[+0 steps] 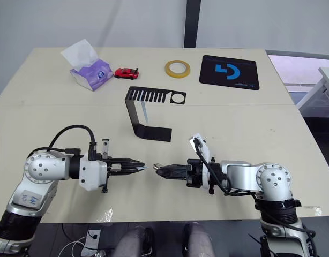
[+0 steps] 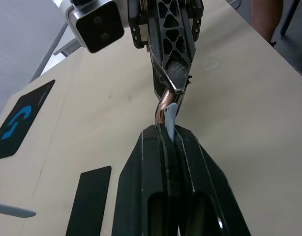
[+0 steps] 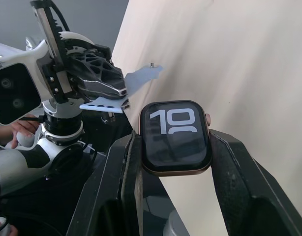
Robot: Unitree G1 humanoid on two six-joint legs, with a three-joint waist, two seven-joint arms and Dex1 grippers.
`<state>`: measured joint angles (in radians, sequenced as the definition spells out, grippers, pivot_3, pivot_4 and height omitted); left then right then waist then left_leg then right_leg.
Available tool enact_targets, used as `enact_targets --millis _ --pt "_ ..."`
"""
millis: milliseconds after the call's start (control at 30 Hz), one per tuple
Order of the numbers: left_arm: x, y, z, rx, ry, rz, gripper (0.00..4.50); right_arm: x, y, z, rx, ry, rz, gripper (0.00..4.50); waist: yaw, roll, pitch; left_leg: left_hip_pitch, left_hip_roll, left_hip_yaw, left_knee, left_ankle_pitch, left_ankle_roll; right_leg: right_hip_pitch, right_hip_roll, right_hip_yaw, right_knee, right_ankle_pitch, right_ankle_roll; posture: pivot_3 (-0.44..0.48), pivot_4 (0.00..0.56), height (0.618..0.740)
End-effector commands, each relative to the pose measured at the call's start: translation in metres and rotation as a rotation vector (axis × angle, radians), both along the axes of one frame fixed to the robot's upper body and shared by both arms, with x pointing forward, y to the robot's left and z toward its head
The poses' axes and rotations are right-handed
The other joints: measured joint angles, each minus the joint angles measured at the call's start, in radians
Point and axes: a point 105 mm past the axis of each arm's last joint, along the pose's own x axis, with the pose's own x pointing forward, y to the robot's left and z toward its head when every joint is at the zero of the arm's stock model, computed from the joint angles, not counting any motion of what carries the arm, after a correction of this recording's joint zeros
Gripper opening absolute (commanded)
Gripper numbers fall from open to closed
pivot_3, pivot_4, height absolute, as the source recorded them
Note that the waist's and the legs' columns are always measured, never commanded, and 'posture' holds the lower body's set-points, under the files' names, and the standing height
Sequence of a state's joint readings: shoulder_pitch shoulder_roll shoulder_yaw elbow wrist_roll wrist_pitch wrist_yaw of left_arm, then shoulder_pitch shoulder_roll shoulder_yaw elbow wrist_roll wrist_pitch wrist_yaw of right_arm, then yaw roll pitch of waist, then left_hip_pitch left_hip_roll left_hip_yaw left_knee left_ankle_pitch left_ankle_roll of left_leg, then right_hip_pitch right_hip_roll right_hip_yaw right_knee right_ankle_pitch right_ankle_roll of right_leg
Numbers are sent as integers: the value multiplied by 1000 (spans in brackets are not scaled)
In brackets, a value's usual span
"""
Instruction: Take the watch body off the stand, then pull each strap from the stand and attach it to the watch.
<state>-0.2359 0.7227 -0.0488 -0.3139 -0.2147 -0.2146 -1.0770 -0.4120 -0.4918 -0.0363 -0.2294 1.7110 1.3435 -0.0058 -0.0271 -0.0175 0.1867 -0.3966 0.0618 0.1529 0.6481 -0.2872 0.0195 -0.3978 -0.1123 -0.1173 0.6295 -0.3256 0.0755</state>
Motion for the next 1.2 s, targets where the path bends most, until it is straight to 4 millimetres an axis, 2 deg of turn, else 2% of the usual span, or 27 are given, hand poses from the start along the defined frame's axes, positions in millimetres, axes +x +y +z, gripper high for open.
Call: enact_targets --millis 33,1200 --pt "-2 -3 6 15 -41 -6 0 -4 2 8 31 -13 6 1572 -1 0 0 0 0 0 0 0 0 0 0 0 0 0 0 0 150 740" --pt "5 -11 -4 4 10 41 0 -7 5 10 37 -14 -9 1572 1 0 0 -1 0 0 1 0 0 0 0 0 0 0 0 0 150 740"
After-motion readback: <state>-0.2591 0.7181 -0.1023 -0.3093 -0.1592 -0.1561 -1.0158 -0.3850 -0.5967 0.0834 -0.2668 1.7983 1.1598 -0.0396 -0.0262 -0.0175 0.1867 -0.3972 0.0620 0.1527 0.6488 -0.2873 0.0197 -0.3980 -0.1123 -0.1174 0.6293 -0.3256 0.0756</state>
